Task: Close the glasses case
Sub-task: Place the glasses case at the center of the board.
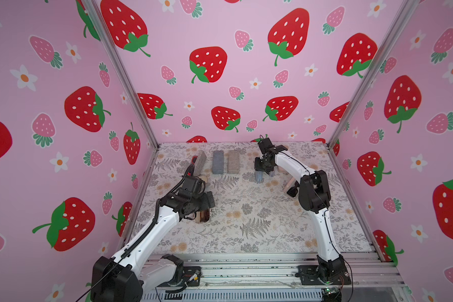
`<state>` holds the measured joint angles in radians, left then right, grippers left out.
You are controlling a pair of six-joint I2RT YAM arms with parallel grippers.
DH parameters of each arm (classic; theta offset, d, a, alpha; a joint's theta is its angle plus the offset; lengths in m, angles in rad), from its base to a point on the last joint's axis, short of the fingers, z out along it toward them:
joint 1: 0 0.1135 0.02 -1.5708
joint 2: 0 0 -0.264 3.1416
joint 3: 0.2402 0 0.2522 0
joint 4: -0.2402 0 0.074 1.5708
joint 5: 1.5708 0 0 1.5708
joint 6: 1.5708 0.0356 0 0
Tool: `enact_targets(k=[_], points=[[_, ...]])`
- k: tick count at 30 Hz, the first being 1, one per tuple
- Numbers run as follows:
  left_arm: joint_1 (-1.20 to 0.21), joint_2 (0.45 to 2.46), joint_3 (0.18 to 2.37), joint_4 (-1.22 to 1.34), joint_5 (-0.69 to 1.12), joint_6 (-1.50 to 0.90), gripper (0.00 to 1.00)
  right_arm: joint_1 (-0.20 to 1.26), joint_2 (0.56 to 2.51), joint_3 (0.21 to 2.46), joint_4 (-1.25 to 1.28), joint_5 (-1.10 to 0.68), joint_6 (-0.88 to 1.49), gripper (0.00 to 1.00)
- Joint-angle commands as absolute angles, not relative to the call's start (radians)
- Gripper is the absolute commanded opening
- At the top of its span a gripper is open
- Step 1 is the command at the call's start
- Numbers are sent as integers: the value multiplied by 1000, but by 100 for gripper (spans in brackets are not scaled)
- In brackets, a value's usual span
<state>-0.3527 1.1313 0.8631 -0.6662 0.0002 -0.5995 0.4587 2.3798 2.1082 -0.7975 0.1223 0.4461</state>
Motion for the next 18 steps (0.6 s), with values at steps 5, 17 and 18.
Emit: enact_targets(k=[5,17,18], points=[[-317,1149,845,-688,-14,-616,98,451,2394,2127,-833,103,420,49],[-262,1174,835,-670,16,-608,98,489,2115,1844,-695,61,434,60],[-259,1181,833,-667,18,-607,98,497,2079,1807,-688,63,438,60]])
